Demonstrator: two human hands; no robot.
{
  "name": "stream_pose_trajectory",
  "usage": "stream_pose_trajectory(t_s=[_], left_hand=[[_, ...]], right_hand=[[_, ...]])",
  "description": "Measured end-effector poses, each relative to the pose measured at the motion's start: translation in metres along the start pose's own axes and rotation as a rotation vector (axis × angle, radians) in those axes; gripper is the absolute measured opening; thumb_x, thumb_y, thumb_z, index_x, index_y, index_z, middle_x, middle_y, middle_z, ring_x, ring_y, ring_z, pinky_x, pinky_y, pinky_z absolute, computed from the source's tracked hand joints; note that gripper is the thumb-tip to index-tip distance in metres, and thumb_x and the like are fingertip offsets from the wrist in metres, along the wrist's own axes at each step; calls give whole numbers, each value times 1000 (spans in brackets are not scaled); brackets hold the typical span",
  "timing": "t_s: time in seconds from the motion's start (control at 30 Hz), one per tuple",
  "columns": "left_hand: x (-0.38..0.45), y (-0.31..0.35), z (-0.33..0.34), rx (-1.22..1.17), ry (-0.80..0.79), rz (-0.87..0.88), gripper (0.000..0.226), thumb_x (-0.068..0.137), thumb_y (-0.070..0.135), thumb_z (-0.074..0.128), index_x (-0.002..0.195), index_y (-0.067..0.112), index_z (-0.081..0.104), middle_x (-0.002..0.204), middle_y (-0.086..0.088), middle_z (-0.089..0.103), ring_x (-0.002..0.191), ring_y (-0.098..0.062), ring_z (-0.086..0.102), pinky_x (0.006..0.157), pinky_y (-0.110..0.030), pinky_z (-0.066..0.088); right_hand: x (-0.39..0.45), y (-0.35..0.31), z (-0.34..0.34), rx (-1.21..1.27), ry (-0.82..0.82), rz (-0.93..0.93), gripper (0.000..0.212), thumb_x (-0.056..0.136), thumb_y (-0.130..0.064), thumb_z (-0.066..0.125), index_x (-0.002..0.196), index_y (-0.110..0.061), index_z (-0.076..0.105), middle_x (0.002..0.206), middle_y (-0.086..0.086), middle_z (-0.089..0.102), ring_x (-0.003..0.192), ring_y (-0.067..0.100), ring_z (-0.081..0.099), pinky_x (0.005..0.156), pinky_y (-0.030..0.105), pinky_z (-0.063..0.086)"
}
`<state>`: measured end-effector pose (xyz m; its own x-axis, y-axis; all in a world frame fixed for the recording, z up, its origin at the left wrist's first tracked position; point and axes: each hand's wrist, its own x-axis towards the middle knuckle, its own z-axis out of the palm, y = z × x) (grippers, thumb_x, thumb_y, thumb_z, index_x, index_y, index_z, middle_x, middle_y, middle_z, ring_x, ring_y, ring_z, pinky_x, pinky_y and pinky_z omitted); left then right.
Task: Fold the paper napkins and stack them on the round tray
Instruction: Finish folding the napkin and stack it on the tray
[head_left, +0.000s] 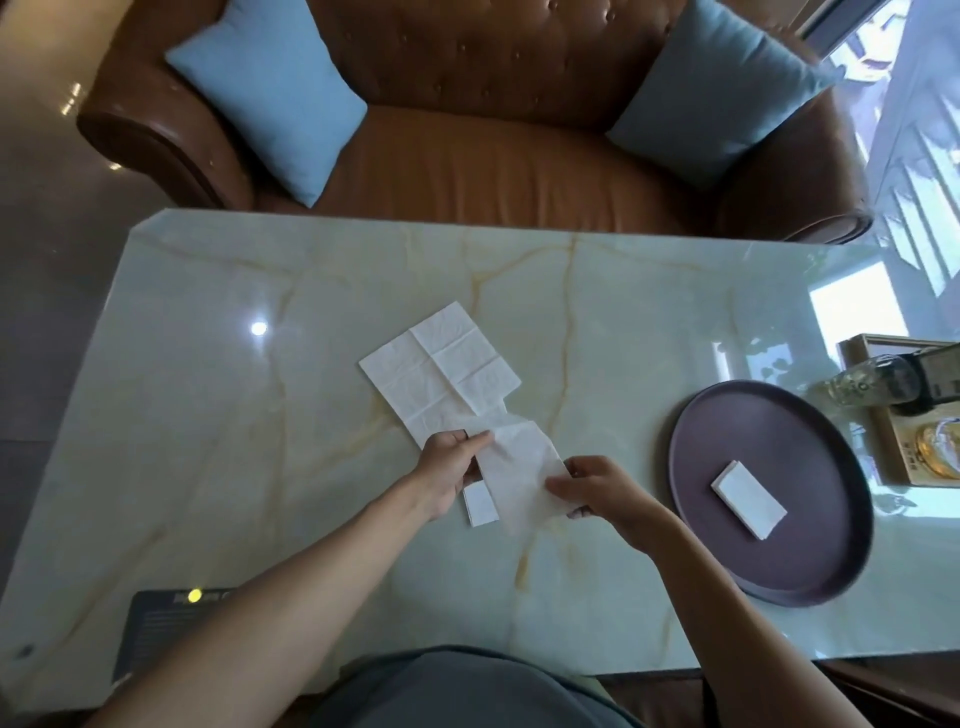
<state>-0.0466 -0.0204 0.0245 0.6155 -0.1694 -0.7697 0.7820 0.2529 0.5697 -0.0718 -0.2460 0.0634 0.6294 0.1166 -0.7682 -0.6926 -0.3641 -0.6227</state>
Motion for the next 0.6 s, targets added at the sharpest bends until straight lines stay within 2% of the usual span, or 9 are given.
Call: stream_pose_trajectory(t_s=[0.1,0.2,0.3,0.4,0.53,0.6], left_hand=[[-10,10,6,76,-33,65,15,96,16,66,92,5,75,95,-14,78,84,-23,73,77,-32,60],[-18,20,8,137,-58,111,24,96,21,66,107,2,75,97,-9,77,84,-19,71,75,-30,56],[-25,31,7,211,-78,164,29,95,25,67,111,1,74,96,-5,75,84,-16,69,75,-28,53],[-32,40,6,269,-99,216,29,95,27,68,112,4,75,101,-7,77,89,-16,70,84,-32,53],[-38,48,4,324,-92,299,23,95,23,69,111,9,76,115,-15,75,96,-19,71,92,-40,54],[-42,51,7,325,-69,354,22,92,17,71,112,11,75,114,-13,77,99,-22,72,94,-43,55]], right_hand=[[-3,-4,-1,28,41,-21,29,93,-25,72,103,2,70,92,8,71,85,20,65,78,35,50],[-5,-18,-1,72,113,-100,31,94,-34,72,115,-11,68,111,5,75,104,19,69,87,35,49],[-7,-37,-1,194,114,-169,39,93,-37,72,125,-15,64,119,3,75,113,19,70,97,39,49],[-8,-53,0,286,129,-252,36,93,-26,73,127,-16,64,115,5,77,105,15,70,98,38,48],[-12,-64,0,213,190,-394,40,94,-17,71,131,-22,59,94,0,77,86,7,67,79,23,47],[-13,-67,-2,151,192,-462,35,93,-11,70,126,-22,63,82,-2,71,74,5,63,70,18,45]])
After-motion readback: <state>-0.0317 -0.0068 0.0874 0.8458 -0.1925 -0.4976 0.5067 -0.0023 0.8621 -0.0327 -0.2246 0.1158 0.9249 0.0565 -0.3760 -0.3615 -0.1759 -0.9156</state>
